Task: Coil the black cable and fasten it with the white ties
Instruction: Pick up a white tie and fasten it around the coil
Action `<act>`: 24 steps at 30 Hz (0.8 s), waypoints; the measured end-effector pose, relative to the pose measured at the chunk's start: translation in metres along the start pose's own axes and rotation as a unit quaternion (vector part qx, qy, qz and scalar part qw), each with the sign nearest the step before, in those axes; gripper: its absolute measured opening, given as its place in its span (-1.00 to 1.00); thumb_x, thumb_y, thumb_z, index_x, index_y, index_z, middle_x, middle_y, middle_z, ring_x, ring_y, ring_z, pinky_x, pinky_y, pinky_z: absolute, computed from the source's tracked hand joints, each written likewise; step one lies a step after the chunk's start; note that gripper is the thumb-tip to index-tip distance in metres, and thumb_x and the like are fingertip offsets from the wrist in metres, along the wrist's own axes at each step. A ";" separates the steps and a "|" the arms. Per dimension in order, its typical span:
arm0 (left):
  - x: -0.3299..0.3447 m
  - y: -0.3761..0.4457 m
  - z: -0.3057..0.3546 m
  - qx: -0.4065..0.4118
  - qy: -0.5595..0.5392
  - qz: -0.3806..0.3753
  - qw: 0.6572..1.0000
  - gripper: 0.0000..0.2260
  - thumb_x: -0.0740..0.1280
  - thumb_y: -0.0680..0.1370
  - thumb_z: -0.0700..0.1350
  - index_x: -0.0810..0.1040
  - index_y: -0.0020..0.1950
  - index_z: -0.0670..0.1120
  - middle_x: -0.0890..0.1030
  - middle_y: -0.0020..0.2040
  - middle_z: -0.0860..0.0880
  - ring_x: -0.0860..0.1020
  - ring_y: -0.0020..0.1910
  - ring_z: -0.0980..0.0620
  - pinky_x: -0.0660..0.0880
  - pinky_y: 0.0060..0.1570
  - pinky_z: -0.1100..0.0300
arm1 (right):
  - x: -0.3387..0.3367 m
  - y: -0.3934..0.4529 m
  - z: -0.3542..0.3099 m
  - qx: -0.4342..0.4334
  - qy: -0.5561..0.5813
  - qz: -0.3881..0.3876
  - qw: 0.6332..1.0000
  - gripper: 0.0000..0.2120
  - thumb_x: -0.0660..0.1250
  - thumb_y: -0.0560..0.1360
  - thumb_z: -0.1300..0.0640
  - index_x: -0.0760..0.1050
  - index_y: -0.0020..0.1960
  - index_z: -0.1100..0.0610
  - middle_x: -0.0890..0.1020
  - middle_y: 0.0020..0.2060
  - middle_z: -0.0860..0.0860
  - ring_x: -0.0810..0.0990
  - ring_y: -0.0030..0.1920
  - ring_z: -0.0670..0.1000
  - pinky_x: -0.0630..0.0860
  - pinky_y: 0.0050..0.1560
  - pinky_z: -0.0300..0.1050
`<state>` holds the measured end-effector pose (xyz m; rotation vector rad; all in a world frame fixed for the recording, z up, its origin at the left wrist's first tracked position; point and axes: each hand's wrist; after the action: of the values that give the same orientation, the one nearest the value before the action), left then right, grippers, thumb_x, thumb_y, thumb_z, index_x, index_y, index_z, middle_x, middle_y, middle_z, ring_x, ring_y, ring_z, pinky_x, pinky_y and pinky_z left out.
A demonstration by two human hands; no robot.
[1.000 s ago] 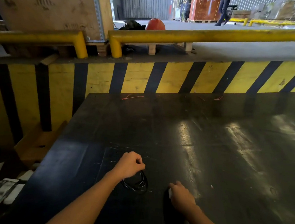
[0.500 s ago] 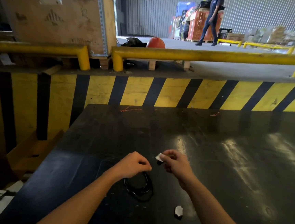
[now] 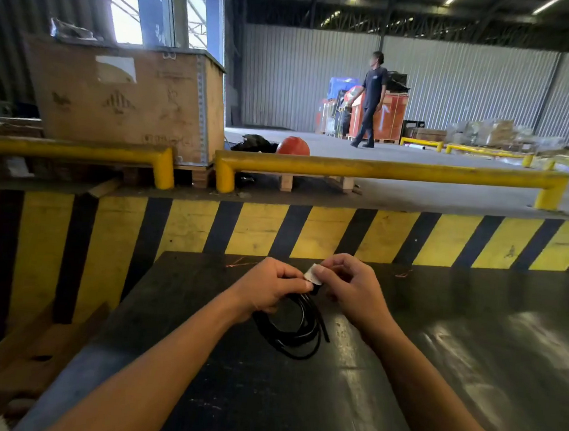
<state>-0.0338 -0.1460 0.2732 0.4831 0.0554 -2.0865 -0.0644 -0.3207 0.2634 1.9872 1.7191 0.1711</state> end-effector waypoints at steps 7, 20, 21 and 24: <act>-0.006 -0.010 0.024 0.027 0.022 -0.003 0.999 -0.85 0.35 0.53 -0.16 0.63 -0.22 -0.03 0.40 -0.56 0.12 0.27 -0.63 0.18 0.17 -0.63 0.32 | -0.002 -0.002 -0.018 -0.046 -0.042 -0.028 0.998 -0.93 0.33 0.51 0.11 0.58 -0.09 0.09 0.63 -0.30 0.00 0.56 -0.32 -0.14 0.49 -0.23 -0.14; -0.015 -0.017 0.049 0.037 0.049 -0.009 0.998 -0.81 0.32 0.55 -0.14 0.63 -0.24 0.04 0.36 -0.55 0.11 0.23 -0.62 0.16 0.14 -0.63 0.31 | -0.025 -0.001 -0.042 -0.151 -0.190 -0.143 0.960 -0.80 0.34 0.51 0.14 0.61 0.12 0.00 0.67 -0.04 -0.11 0.59 0.00 -0.19 0.53 0.07 -0.14; -0.016 -0.018 0.050 0.039 0.049 -0.010 0.998 -0.82 0.33 0.55 -0.14 0.63 -0.22 0.03 0.36 -0.54 0.10 0.23 -0.61 0.16 0.14 -0.62 0.31 | -0.025 0.000 -0.043 -0.152 -0.190 -0.134 0.961 -0.81 0.34 0.51 0.14 0.63 0.09 0.01 0.68 -0.05 -0.10 0.59 -0.01 -0.17 0.54 0.06 -0.11; -0.017 -0.019 0.053 0.048 0.053 -0.015 0.997 -0.87 0.33 0.55 -0.14 0.63 -0.18 -0.03 0.38 -0.50 0.07 0.23 -0.60 0.15 0.14 -0.62 0.30 | -0.023 0.000 -0.042 -0.165 -0.186 -0.112 0.962 -0.86 0.35 0.49 0.15 0.66 0.01 0.07 0.67 -0.09 -0.07 0.59 -0.04 -0.16 0.55 0.04 -0.09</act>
<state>-0.0587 -0.1342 0.3255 0.6537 0.0252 -2.0996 -0.0857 -0.3307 0.3052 1.4643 1.5392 0.0027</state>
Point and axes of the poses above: each hand's wrist, its own y-axis towards the middle knuckle, its own x-axis out of the palm, z = x × y
